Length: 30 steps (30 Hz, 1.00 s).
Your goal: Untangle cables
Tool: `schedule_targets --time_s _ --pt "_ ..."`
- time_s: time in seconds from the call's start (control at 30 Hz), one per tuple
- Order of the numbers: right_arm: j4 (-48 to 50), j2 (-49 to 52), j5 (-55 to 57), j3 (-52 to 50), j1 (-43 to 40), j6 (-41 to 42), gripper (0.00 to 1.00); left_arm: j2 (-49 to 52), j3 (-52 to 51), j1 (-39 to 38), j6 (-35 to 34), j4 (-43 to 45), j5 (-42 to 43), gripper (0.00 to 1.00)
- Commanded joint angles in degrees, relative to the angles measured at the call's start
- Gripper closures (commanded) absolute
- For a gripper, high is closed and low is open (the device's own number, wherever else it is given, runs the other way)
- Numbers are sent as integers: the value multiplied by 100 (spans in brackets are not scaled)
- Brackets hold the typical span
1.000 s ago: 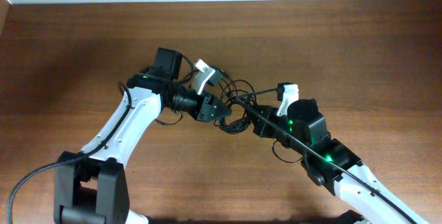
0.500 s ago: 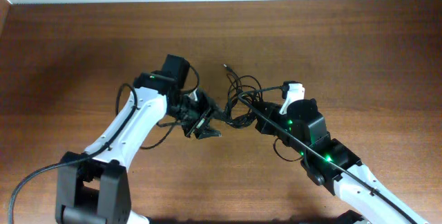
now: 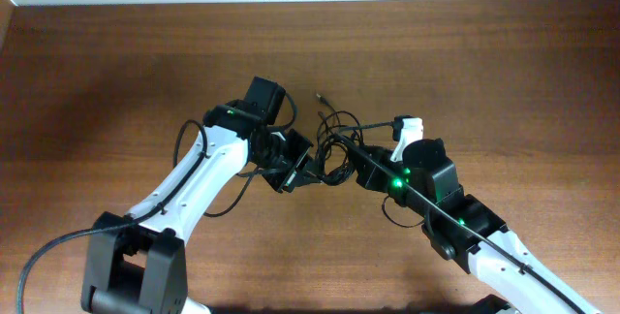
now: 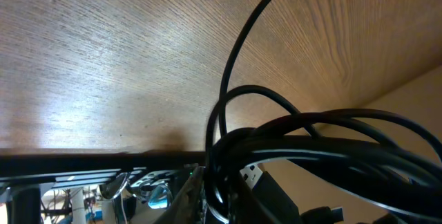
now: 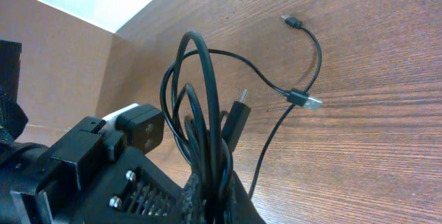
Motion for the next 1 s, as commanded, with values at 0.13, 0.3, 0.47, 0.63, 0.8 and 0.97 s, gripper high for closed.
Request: schedule_targets --time_s 0.13,0.3,0.47,0.63,0.8,0.97 --pt "-927 -11 -313 28 26 343 96 -26 22 103 170 422 -192 100" --pt "-2557 -11 -387 28 28 251 96 -26 22 472 177 1019 -197 100" --pt "-2590 -13 -925 28 26 -162 96 -26 22 931 173 1075 -463 100" --pt "-2367 -13 -2103 28 26 -767 96 -24 22 1497 175 1075 -511 100" --pt "-1362 -11 -2227 28 26 -955 96 -24 22 1403 1093 614 -662 98" --pt "-365 55 -1768 28 26 -953 96 -24 22 1386 3515 129 291 55"
